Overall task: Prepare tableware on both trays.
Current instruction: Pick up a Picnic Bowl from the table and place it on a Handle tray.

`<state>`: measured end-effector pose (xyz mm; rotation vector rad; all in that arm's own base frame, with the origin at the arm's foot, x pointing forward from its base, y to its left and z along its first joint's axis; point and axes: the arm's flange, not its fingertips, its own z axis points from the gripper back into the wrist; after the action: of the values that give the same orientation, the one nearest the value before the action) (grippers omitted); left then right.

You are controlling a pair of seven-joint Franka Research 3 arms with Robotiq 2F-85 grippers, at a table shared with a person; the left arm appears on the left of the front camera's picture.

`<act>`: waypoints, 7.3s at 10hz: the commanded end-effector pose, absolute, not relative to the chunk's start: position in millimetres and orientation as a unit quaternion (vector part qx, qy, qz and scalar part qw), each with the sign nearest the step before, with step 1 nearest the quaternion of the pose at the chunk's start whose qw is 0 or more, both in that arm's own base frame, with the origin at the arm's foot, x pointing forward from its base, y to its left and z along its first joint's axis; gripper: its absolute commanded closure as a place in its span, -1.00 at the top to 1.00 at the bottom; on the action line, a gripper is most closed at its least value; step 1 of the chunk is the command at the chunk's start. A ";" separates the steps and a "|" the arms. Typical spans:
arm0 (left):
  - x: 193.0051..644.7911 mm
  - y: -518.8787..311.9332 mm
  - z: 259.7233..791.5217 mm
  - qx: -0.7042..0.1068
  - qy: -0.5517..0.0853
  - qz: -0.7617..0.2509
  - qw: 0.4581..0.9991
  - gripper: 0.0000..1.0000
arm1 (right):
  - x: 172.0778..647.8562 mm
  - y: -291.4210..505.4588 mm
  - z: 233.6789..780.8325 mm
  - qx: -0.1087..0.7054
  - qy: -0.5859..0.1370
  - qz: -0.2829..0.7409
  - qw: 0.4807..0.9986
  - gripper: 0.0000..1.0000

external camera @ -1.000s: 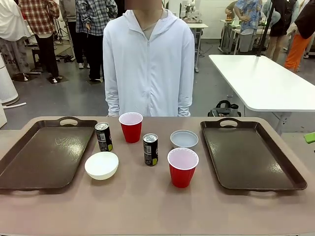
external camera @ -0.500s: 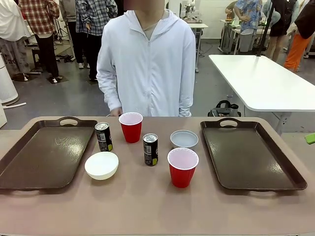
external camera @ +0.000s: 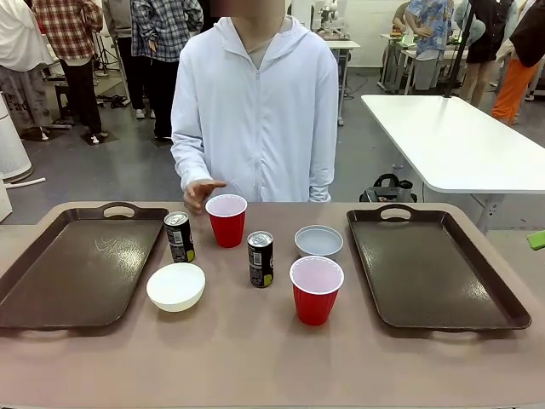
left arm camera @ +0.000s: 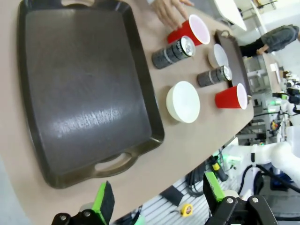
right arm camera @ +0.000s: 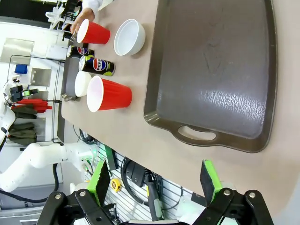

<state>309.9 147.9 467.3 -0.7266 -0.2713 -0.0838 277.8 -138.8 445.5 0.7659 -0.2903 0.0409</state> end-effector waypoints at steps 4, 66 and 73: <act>310.5 150.0 468.6 -0.361 -0.135 -0.034 0.922 1.00 | 277.6 -139.1 445.5 0.372 -0.141 0.019 0.917 1.00; 310.5 150.0 468.6 -0.361 -0.135 -0.034 0.922 1.00 | 396.4 -26.0 488.0 0.096 -0.117 -0.063 0.987 -1.00; 310.5 150.0 468.6 -0.361 -0.135 -0.034 0.922 1.00 | 408.4 -28.3 471.4 0.063 -0.098 -0.065 0.991 -0.92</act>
<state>310.8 149.1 468.0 -0.7299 -0.2749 -0.0782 395.4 -36.1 483.3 0.1725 -0.2083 -0.1419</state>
